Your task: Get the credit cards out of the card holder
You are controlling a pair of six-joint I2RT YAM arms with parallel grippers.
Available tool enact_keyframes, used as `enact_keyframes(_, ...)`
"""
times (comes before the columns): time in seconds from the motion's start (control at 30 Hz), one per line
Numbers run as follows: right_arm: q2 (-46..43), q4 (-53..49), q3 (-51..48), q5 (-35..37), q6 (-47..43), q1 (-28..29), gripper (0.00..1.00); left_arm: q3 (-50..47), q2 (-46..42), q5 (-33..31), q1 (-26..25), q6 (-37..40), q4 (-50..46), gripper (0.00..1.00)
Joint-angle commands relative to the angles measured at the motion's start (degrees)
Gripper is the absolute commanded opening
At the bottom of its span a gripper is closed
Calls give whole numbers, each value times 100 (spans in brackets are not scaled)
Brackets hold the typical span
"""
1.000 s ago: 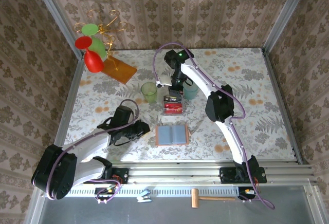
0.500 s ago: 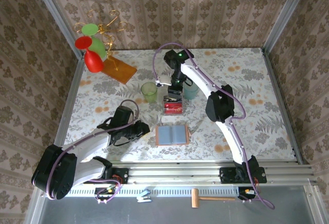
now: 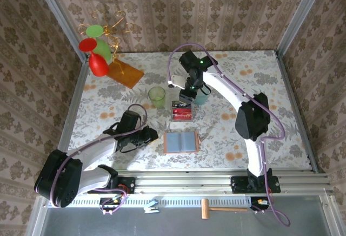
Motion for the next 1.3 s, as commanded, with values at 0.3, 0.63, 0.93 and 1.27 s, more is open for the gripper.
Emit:
enact_keyframes(0.3,-1573,2325,-2501,-246,2730,410,31,286,400,23,-330,-25,481,21)
enact_keyframes(0.63,-2145,3287,-3969,-125,4701,693,28,420,1040,-7,-718,-167,1013,20)
enact_keyframes(0.93,-2233,3482,-4354,-178,5626,895,27,446,1269,3,-806,-214,1338,19)
enact_keyframes(1.27,-2160,3443,-4171,-86,6133,1230,26,157,1041,-34,-807,-242,1360,20)
